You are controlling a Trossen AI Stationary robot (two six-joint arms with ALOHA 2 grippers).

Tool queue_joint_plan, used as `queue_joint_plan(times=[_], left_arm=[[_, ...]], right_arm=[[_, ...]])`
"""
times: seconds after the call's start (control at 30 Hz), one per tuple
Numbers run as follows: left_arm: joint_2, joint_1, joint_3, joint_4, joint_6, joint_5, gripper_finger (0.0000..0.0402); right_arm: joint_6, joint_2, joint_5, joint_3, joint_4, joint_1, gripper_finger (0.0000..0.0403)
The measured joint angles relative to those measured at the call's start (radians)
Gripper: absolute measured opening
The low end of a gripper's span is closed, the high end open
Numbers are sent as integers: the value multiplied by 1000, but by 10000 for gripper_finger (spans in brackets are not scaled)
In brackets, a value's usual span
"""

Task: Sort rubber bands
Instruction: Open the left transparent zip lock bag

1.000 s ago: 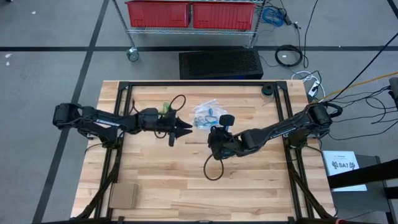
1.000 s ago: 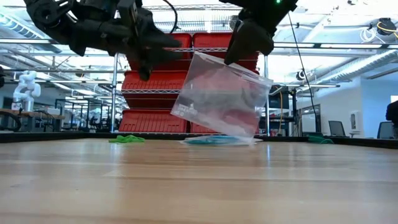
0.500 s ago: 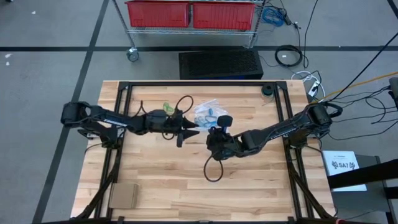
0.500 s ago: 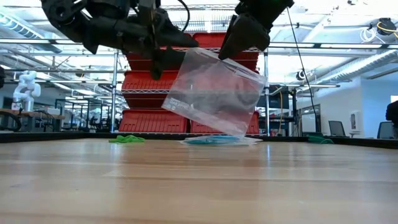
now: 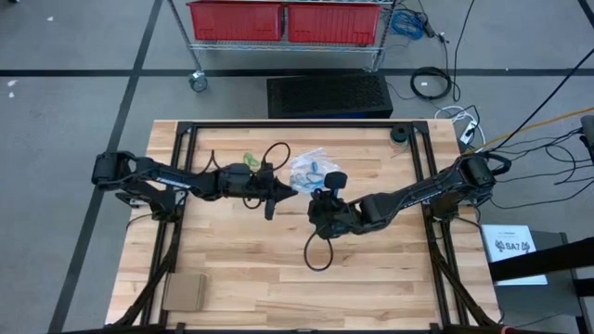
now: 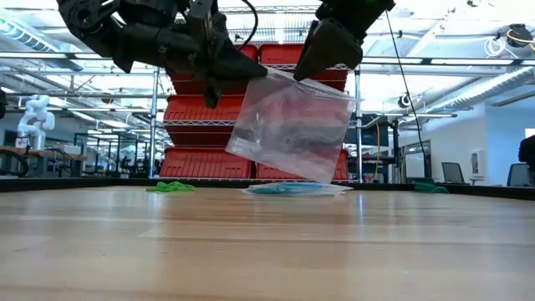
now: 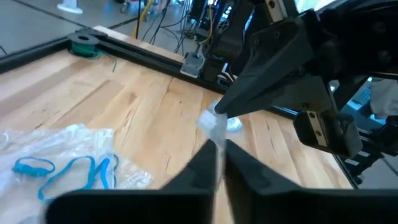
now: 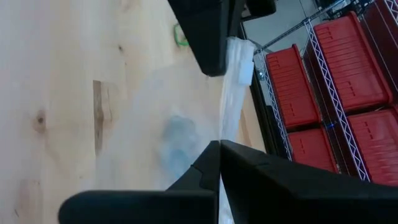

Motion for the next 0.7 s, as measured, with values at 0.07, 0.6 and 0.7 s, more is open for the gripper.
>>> queue_joint_plan(times=[0.07,0.6,0.7], left_arm=[[0,0,0,8,15,0,11],[0,-1,0,-9,260,-22,2],[0,-2,0,-12,306,13,1]], right_arm=[[0,0,0,0,-1,0,0],[288,-154,-371,3,-8,-72,104],[243,-140,-546,3,37,-133,148]])
